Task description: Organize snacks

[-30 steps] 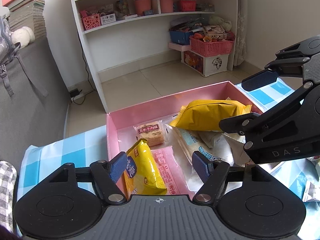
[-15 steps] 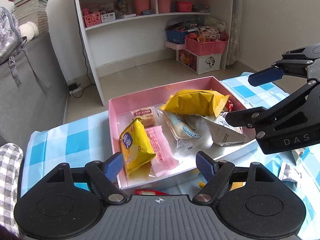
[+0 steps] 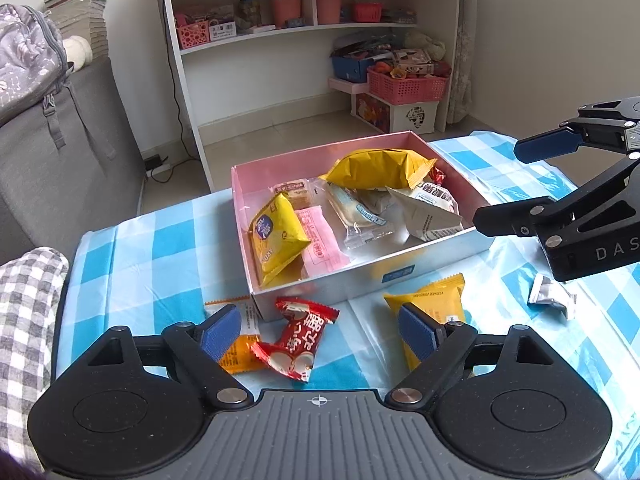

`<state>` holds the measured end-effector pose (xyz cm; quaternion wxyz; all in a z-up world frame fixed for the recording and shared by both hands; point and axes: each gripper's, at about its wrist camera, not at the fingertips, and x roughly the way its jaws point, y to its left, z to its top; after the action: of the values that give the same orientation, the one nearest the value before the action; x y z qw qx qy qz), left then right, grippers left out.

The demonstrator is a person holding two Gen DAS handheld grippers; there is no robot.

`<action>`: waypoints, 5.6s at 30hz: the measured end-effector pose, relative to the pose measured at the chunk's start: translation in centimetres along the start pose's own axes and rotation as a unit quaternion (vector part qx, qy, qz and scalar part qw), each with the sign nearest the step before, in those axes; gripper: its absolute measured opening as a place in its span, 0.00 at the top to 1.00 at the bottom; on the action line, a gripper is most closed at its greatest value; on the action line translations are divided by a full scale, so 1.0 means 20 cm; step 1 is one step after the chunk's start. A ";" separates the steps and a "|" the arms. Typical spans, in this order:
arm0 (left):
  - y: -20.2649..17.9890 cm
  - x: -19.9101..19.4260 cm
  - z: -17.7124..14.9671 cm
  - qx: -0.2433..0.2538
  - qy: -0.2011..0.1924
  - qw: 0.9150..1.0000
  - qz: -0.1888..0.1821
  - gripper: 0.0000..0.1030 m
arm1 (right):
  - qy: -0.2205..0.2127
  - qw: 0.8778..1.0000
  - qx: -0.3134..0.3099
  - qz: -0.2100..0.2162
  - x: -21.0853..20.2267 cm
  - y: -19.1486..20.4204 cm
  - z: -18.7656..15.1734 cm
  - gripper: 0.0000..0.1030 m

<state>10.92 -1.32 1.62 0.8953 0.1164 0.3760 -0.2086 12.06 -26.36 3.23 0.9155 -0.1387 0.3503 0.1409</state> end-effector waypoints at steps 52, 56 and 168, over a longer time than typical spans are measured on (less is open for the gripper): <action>-0.05 0.02 -0.54 0.119 0.050 0.988 -0.085 0.07 | 0.020 0.998 0.014 0.050 0.08 0.35 -0.31 0.10; -0.05 0.04 -0.53 0.108 0.051 0.988 -0.093 0.08 | 0.028 0.998 0.027 0.049 0.14 0.36 -0.29 0.10; 0.07 -0.04 -0.17 -0.046 0.036 0.998 -0.035 0.74 | 0.071 0.994 0.061 0.049 0.00 0.12 -0.15 0.67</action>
<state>8.97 1.45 -0.04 0.8776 0.0690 0.4214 -0.2179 9.39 -25.25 0.72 0.8872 -0.0746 0.4285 0.1539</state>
